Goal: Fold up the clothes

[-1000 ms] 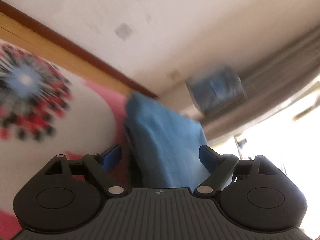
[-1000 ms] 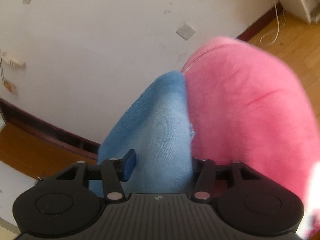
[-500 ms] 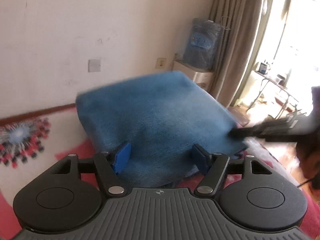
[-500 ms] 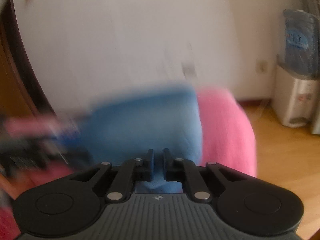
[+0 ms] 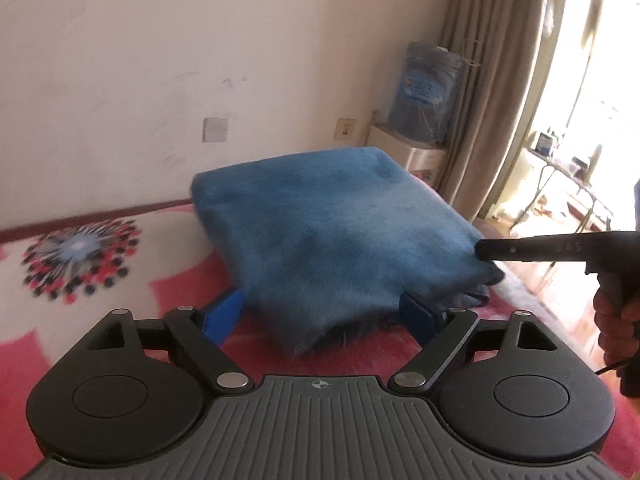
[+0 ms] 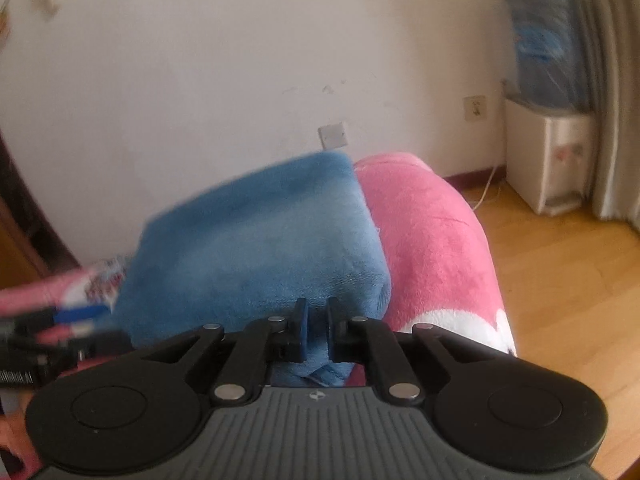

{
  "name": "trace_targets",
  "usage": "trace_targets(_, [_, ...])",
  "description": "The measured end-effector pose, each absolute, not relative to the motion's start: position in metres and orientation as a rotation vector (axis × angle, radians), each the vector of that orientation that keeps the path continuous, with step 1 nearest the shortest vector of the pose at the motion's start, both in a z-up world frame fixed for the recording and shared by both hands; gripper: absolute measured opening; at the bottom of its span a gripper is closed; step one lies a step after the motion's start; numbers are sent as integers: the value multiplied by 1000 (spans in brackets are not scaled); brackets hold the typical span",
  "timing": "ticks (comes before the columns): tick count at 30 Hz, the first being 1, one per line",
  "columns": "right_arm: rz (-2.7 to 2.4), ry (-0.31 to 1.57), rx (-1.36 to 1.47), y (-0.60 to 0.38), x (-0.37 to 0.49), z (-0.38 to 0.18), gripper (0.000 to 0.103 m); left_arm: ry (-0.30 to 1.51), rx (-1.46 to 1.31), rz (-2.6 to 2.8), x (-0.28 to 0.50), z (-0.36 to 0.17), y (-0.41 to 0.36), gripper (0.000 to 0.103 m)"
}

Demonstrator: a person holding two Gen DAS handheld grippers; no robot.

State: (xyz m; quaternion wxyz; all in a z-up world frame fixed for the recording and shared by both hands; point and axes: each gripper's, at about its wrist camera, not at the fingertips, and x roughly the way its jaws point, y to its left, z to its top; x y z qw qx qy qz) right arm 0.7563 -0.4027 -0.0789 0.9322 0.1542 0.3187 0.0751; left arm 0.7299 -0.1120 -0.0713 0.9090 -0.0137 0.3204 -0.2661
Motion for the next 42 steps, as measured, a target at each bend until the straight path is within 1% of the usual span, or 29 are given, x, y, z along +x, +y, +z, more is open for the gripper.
trace_targets(4, [165,635,379,-404,723,-60,12,632,-13,-534,694,-52,-108,89])
trace_targets(9, [202,664,397,-392,663,-35,12,636,-63,-473,627,-24,-115,92])
trace_targets(10, [206,671,389,-389,648,-29,14,643,-72,-458,609,-19,-116,93])
trace_targets(11, [207,676,377,-385,632,-22,19,651,-79,-445,591,-13,-117,94])
trace_targets(12, [200,680,352,-384,613,-14,22,659,-82,-436,573,-7,-119,94])
trace_targets(14, [184,686,302,-380,575,4,34,673,-91,-417,536,6,-124,97])
trace_targets(16, [168,692,252,-376,537,21,38,693,-108,-395,499,22,-129,99])
trace_targets(17, [160,695,226,-374,518,30,45,706,-116,-387,481,32,-132,100])
trace_targets(19, [142,699,182,-372,480,48,51,726,-127,-376,447,55,-137,101])
trace_targets(21, [102,707,174,-379,448,71,64,742,-126,-363,419,83,-143,103])
trace_targets(22, [80,714,168,-383,433,83,73,754,-125,-350,407,99,-146,103])
trace_targets(24, [59,708,170,-387,406,104,77,780,-128,-329,383,137,-153,103])
trace_targets(26, [53,690,181,-389,380,124,88,790,-124,-316,363,171,-159,103])
trace_targets(29, [43,663,197,-393,341,153,99,784,-79,-268,332,219,-172,103])
trace_targets(31, [37,645,208,-396,315,173,101,755,-61,-215,313,240,-179,103])
trace_targets(35, [19,611,223,-401,264,211,103,759,-80,-132,283,257,-189,103])
trace_targets(39, [-73,623,131,-392,236,218,103,754,-110,-107,264,238,-191,103])
trace_targets(42, [-123,644,34,-378,226,214,103,789,-119,-88,266,219,-193,103])
